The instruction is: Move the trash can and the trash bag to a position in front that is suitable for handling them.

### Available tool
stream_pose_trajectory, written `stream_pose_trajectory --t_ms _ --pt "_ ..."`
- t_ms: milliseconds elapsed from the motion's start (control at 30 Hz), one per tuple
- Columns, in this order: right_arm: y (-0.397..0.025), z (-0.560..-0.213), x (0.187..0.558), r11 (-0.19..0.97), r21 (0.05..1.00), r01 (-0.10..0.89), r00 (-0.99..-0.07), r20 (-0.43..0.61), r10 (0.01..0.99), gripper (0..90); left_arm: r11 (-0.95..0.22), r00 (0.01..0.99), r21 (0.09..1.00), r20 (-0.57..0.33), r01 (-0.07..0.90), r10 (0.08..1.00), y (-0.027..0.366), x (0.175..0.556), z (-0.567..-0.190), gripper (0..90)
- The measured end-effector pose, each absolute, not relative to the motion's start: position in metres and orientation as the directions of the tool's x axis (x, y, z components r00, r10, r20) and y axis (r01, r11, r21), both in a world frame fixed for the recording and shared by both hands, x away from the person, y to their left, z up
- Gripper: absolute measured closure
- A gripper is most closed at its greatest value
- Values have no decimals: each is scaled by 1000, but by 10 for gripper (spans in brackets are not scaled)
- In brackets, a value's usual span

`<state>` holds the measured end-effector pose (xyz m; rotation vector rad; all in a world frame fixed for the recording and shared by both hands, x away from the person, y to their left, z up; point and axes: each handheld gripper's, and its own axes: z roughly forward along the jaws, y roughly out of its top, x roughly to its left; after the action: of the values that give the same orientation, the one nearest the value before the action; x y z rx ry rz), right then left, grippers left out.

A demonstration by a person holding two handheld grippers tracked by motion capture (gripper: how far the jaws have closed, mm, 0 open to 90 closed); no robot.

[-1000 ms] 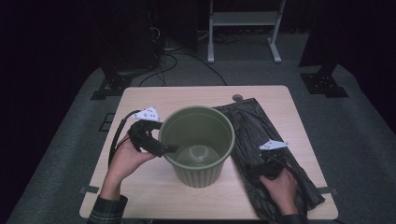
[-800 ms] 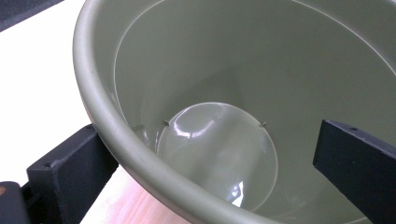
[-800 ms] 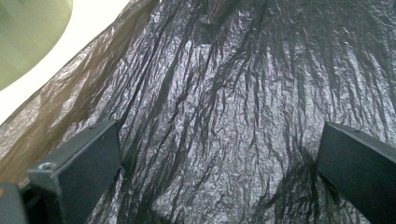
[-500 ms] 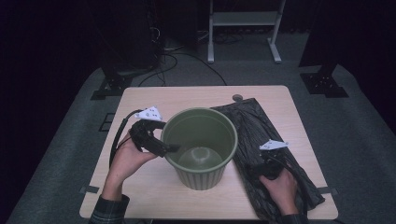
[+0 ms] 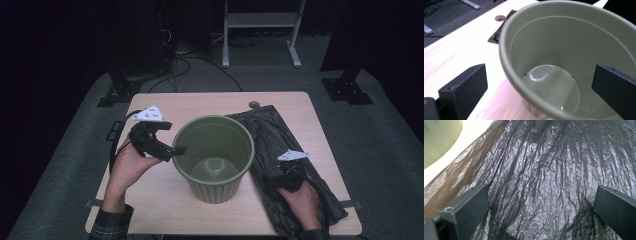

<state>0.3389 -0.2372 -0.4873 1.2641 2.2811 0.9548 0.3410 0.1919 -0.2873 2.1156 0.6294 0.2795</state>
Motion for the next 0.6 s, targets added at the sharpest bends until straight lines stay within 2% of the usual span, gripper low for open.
stream_pose_trajectory --t_ms 333,600 --pt "-236 -487 338 351 710 610 -507 10 862 0 -459 825 825 -14 329 565 213 313 -282 0" --pt "-236 -487 338 352 710 610 -508 10 861 0 -453 807 823 -12 344 590 223 292 -297 0"
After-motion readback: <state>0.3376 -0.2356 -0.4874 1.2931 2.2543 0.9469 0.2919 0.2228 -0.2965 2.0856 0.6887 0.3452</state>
